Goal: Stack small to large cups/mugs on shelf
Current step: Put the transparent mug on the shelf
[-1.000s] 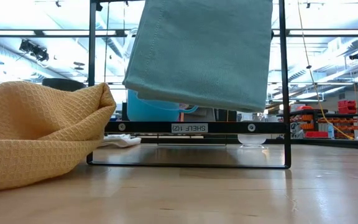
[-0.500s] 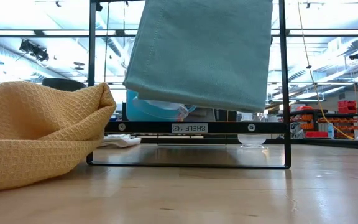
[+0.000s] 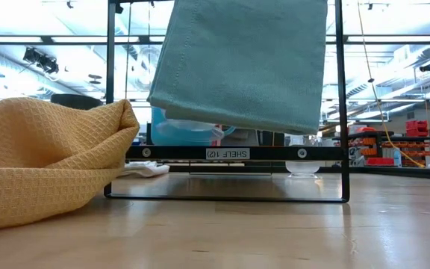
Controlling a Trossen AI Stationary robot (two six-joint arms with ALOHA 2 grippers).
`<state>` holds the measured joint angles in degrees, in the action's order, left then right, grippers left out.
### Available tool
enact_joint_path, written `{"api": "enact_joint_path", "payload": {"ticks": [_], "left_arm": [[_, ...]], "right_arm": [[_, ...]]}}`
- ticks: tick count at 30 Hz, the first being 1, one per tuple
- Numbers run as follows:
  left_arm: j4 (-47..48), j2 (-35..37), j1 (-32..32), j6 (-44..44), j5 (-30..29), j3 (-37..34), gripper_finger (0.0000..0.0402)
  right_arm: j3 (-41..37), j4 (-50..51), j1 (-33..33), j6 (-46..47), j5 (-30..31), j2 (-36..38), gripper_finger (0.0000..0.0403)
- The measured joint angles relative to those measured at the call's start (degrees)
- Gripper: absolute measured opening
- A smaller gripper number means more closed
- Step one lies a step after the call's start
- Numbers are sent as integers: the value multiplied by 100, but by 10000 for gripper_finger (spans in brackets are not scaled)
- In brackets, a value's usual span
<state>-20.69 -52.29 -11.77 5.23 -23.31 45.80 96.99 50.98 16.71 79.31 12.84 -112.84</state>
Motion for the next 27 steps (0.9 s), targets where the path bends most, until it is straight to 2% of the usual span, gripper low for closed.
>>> {"api": "enact_joint_path", "payload": {"ticks": [9,19,27], "left_arm": [[0,0,2,0,0,0,28],[0,0,0,0,0,0,40],[0,0,0,0,0,0,30]], "right_arm": [[0,-14,0,22,-45,0,48],[0,-173,0,4,-90,0,55],[0,-177,0,4,-114,0,68]]}}
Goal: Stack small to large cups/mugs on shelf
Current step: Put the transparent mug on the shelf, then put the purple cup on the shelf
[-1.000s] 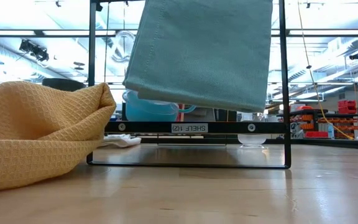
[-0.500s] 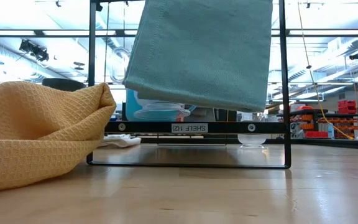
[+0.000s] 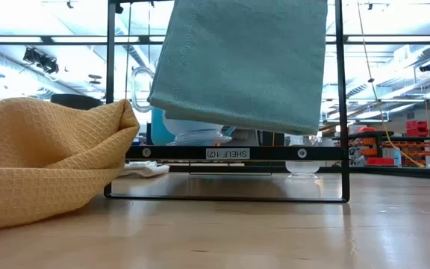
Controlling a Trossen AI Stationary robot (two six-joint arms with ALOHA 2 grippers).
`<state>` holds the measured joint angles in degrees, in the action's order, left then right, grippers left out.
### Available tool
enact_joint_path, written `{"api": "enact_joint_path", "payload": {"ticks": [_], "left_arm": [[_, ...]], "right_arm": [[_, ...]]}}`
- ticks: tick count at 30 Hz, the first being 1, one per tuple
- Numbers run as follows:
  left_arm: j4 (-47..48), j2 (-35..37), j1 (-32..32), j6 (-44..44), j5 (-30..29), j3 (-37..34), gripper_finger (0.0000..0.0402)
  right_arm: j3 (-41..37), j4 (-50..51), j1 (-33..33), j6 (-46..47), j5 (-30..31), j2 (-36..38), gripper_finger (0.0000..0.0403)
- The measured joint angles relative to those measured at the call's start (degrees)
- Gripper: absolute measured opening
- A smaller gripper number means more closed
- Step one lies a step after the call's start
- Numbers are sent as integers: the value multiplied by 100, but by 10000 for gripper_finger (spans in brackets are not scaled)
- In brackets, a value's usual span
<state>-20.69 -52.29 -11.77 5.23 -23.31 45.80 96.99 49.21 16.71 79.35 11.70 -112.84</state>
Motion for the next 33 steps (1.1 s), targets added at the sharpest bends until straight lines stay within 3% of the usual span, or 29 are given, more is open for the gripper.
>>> {"api": "enact_joint_path", "payload": {"ticks": [18,33], "left_arm": [[4,0,0,2,0,0,33],[61,-4,0,2,0,0,40]], "right_arm": [[0,-103,33,-100,-149,2,75],[0,-160,22,-200,-149,8,115]]}}
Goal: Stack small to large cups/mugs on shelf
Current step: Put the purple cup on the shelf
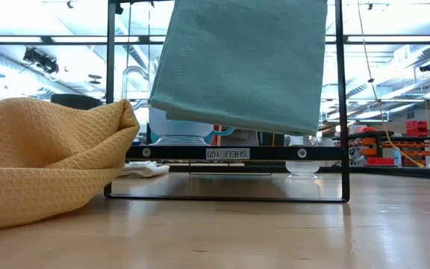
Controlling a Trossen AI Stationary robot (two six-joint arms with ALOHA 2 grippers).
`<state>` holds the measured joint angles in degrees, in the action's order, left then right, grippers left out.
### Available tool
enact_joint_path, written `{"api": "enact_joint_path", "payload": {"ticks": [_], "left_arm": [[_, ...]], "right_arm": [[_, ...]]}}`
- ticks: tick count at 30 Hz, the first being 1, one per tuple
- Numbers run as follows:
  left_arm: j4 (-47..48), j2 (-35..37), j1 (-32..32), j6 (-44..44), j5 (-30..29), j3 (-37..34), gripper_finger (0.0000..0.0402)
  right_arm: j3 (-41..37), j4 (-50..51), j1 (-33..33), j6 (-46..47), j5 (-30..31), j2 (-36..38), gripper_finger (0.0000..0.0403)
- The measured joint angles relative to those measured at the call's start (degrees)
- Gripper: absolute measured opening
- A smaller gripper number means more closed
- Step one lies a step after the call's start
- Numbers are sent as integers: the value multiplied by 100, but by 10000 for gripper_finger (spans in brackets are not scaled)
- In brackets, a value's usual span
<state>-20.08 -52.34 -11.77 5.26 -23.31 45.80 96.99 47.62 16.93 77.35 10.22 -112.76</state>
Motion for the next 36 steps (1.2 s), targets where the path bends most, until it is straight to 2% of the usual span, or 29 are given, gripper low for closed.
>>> {"api": "enact_joint_path", "payload": {"ticks": [10,16,19,26,31,36], "left_arm": [[36,0,0,0,0,-2,28],[85,0,0,2,0,-2,36],[113,2,0,2,0,-2,40],[114,2,11,-106,13,-2,33],[118,2,11,-344,368,-2,30],[201,2,13,-355,846,-2,37]], "right_arm": [[9,309,-131,-163,42,224,115],[13,429,-189,-330,57,416,114],[13,724,-190,-412,297,725,115],[15,2123,-141,-151,929,1822,111],[20,2553,303,-327,786,2404,110],[20,2908,1213,-916,515,2819,110]]}}
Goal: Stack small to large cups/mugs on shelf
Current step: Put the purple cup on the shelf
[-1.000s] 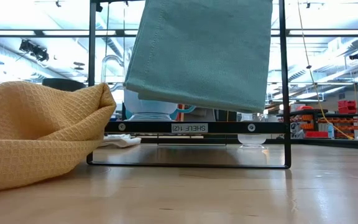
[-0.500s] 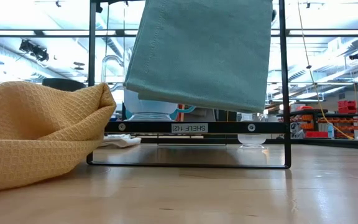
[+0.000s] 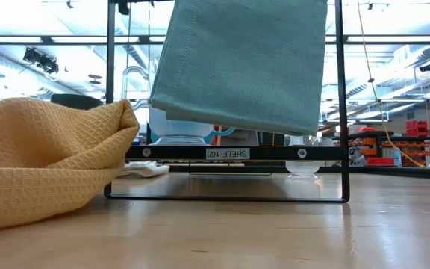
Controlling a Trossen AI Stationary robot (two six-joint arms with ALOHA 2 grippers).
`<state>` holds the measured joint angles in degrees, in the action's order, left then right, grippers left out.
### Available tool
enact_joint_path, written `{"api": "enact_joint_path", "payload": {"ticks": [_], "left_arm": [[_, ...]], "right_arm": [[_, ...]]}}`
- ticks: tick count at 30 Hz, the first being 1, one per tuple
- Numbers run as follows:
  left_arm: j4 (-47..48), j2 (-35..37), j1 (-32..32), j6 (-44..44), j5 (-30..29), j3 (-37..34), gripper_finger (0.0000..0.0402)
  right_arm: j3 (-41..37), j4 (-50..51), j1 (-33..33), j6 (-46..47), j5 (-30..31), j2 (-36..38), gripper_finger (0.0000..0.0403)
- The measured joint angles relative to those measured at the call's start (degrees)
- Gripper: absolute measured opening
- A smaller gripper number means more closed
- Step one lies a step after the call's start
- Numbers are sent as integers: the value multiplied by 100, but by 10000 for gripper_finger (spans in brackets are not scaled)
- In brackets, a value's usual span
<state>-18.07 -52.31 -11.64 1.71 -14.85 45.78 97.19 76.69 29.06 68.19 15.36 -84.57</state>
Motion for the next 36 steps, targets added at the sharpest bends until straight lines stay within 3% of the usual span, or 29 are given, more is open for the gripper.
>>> {"api": "enact_joint_path", "payload": {"ticks": [7,15,19,26,36], "left_arm": [[20,0,0,-64,269,0,37],[0,-9,2,240,271,0,28],[2,-9,2,237,271,0,36],[-2,-9,2,63,269,0,42],[-2,-11,2,235,269,0,30]], "right_arm": [[-24,1391,1410,-86,-598,95,110],[-1269,1311,2381,-62,-1157,664,106],[-2019,631,2750,121,-1418,1104,105],[-2978,-477,3078,-80,-1455,1414,107],[-3062,-458,2951,13,-1437,1426,104]]}}
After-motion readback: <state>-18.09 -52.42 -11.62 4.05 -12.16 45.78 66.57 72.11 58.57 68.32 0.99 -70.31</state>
